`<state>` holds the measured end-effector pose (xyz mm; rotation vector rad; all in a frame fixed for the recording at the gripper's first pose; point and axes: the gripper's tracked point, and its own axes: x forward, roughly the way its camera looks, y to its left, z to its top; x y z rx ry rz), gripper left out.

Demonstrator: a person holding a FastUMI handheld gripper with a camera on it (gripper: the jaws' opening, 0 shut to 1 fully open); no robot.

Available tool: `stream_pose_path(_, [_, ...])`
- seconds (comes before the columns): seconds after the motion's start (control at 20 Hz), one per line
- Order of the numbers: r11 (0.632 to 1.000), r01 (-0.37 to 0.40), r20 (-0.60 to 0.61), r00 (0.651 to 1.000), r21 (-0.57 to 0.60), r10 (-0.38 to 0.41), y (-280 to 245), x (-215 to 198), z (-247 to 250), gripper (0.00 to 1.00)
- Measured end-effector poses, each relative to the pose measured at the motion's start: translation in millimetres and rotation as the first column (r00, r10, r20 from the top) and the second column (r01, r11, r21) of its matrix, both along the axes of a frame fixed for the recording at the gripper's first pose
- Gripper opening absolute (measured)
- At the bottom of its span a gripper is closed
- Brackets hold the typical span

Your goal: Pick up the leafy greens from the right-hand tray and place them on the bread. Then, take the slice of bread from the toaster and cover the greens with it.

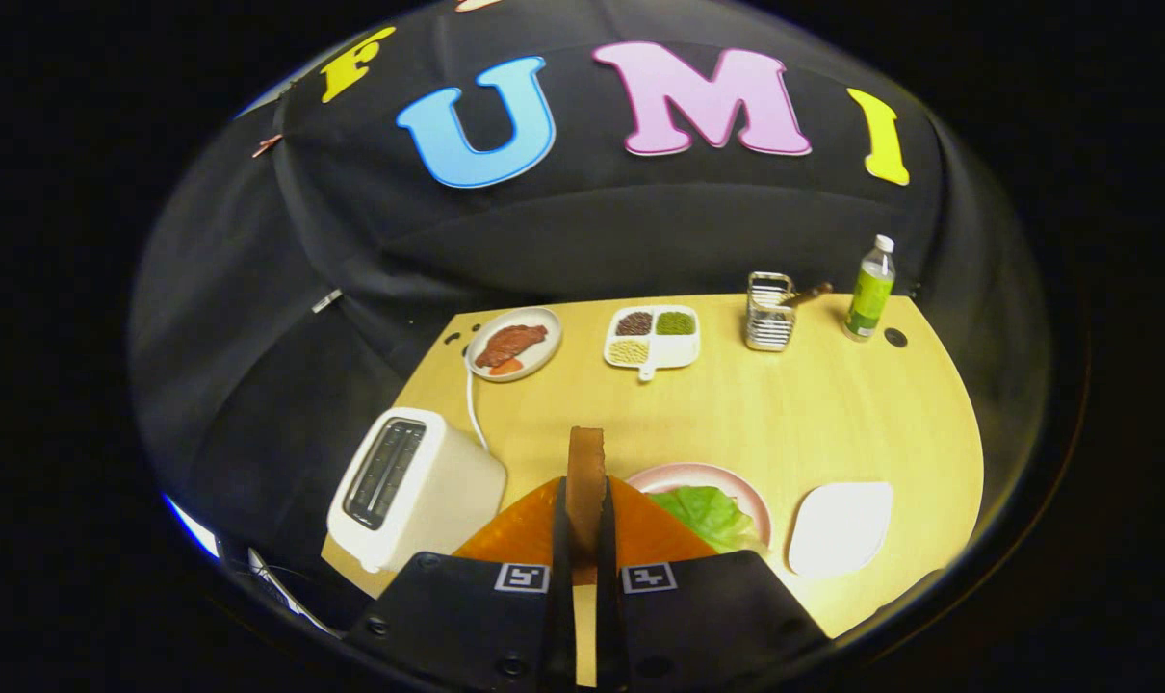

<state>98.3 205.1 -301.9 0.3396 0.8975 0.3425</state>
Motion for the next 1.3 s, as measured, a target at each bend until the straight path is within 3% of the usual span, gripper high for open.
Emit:
stream_pose_path(0.2, [0.999,0.04,-0.064,0.997,-0.02,-0.041,-26.8,-1.5,-48.4,0.13])
stream_pose_path(0.55, [0.967,0.147,-0.184,0.977,0.207,-0.109,-4.1,-7.1,-79.8,0.13])
stream_pose_path(0.8, [0.945,0.207,-0.237,0.96,0.253,-0.147,-11.8,-10.5,-108.8,0.13])
stream_pose_path(1.3, [0.969,0.143,-0.206,0.973,0.2,-0.101,-37.5,-19.2,-157.6,0.13])
